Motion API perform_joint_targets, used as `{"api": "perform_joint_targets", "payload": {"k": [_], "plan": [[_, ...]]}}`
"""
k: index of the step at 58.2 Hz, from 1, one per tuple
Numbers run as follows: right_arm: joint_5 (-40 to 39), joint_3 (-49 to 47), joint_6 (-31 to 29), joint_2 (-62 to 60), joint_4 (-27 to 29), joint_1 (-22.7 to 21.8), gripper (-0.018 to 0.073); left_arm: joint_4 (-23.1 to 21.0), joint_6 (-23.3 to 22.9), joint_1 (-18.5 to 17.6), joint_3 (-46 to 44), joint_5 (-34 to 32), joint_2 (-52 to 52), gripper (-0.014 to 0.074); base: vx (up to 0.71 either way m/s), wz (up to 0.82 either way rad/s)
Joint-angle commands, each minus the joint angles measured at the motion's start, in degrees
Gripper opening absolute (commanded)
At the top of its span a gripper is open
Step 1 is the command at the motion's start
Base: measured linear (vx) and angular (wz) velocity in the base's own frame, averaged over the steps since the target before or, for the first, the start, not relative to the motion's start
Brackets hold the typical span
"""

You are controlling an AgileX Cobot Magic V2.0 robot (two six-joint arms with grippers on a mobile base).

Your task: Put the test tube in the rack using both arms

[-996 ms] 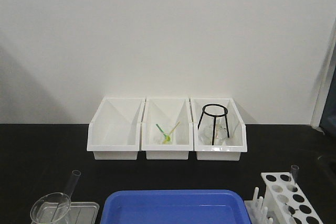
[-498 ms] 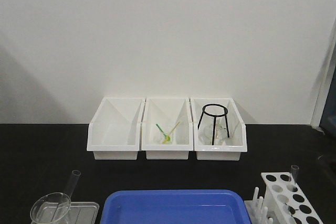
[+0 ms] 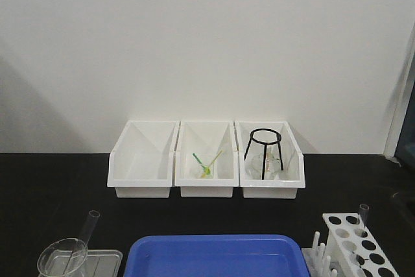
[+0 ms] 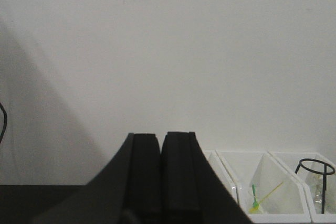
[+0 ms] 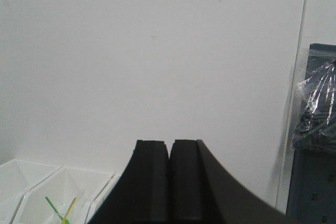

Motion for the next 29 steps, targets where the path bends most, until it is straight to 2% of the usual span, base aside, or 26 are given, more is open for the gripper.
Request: {"api": "perform_joint_targets", "payload": {"k": [1, 20, 29], "plan": [[-4.29, -2.19, -0.41, 0.36, 0.15, 0.1, -0.0008, -0.17, -0.02, -0.33, -1.99, -4.79, 0.24, -0.0006, 0.0, 0.0], [-4.38, -2.14, -0.36, 0.36, 0.15, 0.1, -0.0008, -0.17, -0.01, -0.33, -1.99, -4.85, 0.3, 0.0001, 0.0, 0.0], [-4.38, -2.14, -0.36, 0.47, 0.15, 0.1, -0.0008, -0.17, 0.14, -0.33, -1.99, -4.96, 1.89, 0.0034, 0.0, 0.0]]}}
